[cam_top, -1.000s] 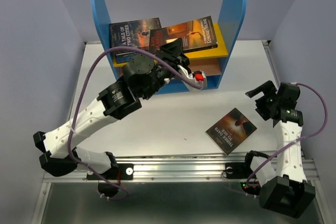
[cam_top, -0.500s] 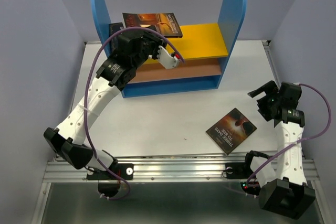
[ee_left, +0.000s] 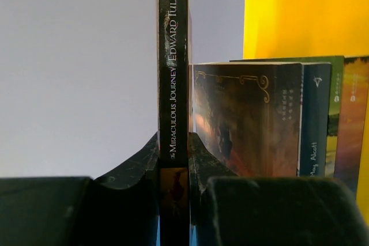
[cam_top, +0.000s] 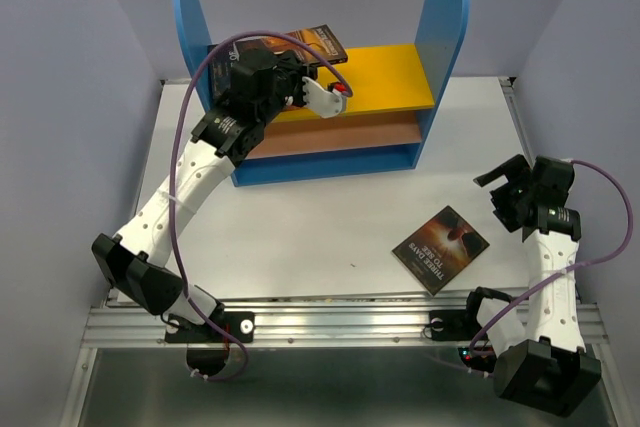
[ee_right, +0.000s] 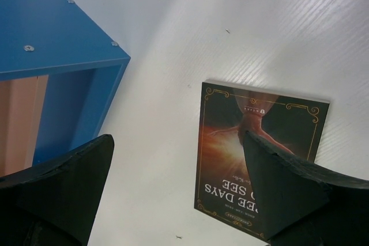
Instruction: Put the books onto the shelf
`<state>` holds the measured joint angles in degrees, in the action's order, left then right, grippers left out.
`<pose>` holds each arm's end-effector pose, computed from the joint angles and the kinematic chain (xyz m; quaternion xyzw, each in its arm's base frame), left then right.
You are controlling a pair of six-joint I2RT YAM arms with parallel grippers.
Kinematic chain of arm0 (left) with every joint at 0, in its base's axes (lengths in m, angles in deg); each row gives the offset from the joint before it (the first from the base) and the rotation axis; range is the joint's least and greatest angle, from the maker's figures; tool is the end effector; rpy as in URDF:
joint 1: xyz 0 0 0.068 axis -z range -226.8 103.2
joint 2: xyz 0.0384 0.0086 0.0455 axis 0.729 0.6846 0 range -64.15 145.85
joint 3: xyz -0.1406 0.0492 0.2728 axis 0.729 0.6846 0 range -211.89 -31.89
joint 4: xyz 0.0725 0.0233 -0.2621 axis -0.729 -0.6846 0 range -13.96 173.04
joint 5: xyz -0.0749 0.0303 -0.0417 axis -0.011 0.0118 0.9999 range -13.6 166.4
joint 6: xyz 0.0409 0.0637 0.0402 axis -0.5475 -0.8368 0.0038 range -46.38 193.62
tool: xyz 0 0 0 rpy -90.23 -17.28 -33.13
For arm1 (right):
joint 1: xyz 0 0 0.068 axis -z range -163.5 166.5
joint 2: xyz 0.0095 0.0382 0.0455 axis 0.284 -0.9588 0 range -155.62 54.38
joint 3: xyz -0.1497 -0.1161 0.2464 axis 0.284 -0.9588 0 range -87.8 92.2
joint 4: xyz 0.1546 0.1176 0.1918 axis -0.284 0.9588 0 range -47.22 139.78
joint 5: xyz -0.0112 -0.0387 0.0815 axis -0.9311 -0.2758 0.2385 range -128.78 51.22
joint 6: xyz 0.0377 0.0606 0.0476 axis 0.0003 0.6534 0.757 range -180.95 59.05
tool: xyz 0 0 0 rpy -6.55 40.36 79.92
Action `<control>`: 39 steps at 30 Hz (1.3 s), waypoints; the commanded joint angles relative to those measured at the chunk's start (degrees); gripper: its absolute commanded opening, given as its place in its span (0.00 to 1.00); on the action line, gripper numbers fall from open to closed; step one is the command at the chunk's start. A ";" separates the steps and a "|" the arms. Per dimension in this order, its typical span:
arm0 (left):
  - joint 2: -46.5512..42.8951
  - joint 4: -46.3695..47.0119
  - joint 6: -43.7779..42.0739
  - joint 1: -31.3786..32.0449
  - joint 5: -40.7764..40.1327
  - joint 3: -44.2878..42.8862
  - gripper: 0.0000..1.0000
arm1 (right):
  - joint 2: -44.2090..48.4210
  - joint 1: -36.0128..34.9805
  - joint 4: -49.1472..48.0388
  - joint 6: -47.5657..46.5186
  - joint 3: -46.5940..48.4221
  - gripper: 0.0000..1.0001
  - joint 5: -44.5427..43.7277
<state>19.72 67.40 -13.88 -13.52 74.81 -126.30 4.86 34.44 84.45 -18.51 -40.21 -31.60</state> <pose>0.3176 -0.2060 0.5077 0.6368 0.3727 0.3167 0.5961 0.1840 -0.0495 0.2927 0.4400 0.8053 0.1397 0.3720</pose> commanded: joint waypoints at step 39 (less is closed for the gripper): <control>-6.62 -3.53 1.19 -6.82 4.57 6.08 0.00 | 2.14 0.08 0.43 -0.07 -0.22 1.00 -2.78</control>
<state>15.20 63.79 -9.66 -19.40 76.52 -120.96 5.96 34.44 84.84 -18.56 -40.69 -33.02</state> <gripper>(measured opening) 0.266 0.995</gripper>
